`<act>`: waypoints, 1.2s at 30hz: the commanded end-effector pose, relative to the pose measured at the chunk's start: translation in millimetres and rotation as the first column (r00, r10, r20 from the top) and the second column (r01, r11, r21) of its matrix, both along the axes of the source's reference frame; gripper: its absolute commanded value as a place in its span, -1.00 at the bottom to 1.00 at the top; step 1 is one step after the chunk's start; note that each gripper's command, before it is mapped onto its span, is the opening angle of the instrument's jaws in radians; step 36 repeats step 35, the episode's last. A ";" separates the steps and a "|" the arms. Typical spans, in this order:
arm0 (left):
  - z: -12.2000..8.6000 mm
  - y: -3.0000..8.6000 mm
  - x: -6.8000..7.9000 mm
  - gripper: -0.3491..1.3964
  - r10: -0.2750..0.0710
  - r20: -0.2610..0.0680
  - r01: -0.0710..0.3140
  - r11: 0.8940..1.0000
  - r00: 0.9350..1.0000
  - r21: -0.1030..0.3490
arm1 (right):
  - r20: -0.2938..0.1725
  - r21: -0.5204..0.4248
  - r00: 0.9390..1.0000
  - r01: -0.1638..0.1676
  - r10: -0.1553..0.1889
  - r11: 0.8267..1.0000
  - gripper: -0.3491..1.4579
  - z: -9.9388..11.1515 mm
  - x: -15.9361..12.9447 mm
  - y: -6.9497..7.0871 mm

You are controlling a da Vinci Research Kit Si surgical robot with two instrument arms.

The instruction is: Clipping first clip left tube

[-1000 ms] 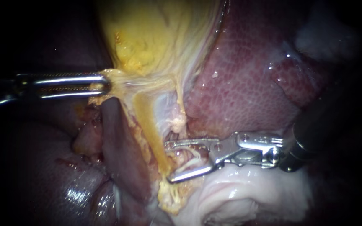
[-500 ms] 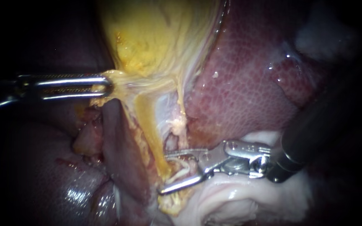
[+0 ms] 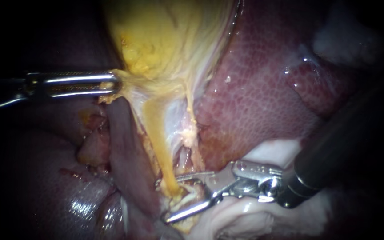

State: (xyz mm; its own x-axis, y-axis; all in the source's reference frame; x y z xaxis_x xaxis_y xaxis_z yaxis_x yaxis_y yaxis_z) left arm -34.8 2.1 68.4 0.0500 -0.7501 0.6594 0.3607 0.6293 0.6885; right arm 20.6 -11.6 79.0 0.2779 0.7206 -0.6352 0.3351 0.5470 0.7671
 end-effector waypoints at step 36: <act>-0.7 -0.4 -1.2 -1.00 0.008 0.005 -0.008 1.000 1.000 0.008 | 0.041 -0.002 0.996 0.080 -0.079 0.997 -1.00 3.2 -0.6 1.1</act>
